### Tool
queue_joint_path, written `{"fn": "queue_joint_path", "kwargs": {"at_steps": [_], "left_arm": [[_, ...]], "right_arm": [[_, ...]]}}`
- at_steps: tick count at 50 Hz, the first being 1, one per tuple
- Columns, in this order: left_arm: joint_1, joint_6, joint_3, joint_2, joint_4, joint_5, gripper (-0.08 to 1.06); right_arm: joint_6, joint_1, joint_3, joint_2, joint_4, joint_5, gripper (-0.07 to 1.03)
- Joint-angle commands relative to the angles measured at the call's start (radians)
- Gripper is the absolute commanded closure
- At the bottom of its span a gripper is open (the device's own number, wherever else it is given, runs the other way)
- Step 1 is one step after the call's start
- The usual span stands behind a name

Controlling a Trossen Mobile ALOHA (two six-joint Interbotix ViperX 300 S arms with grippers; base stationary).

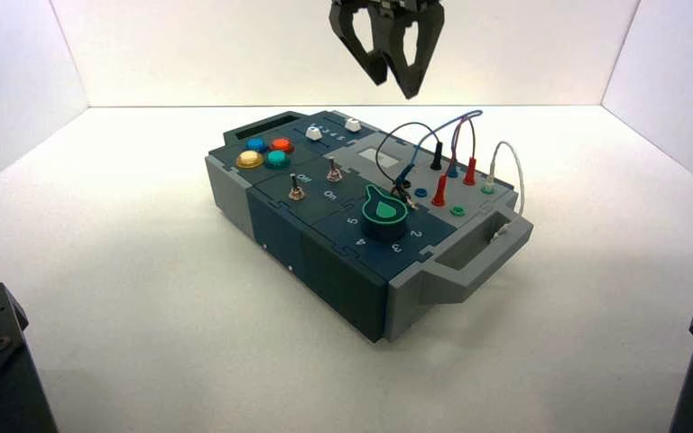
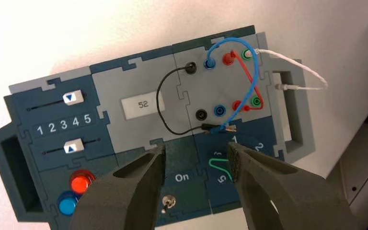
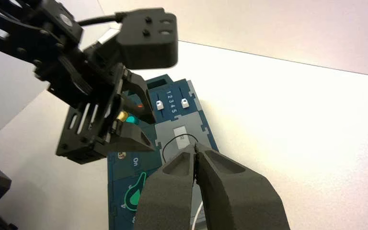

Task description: Pull the blue wire.

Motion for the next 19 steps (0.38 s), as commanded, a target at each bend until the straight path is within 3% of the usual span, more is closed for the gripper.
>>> {"fn": "queue_joint_path", "kwargs": {"at_steps": [1,19], "left_arm": [[0.003,-0.008,0.003,-0.064,0.003,-0.005,0.30],[0.003,-0.008,0.032,-0.123,0.003,-0.006,0.30]], "right_arm": [[0.002,-0.003,-0.014,0.009,0.005,-0.005,0.98],[0.002,-0.002,-0.014,0.009,0.006,-0.003,0.98]]}}
